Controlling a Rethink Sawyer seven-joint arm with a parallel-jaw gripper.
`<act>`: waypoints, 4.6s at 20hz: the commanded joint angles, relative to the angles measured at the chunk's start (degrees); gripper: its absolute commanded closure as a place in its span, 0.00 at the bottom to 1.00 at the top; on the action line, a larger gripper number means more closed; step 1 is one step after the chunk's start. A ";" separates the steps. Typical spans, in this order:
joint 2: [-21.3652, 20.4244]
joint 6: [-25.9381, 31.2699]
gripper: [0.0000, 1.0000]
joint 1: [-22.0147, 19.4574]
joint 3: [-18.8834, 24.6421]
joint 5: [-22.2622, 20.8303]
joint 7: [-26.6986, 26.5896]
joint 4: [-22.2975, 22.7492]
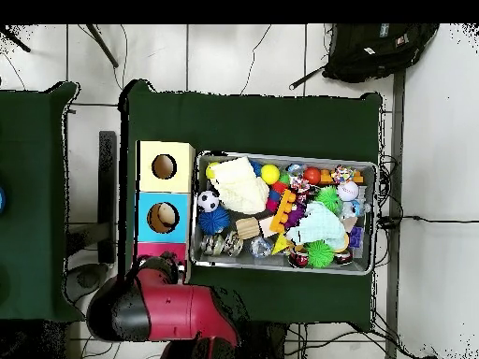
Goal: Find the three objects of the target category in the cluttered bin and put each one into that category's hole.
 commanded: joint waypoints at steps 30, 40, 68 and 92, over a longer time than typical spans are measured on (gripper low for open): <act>7.22 7.43 1.00 -28.59 14.79 -15.90 -5.02 -13.84; 7.29 7.13 1.00 -32.49 16.63 -18.76 -5.13 -13.77; 10.89 10.43 1.00 -47.62 26.07 -31.16 -10.44 -19.93; 25.41 2.92 1.00 -47.44 20.33 -48.66 -3.16 -25.56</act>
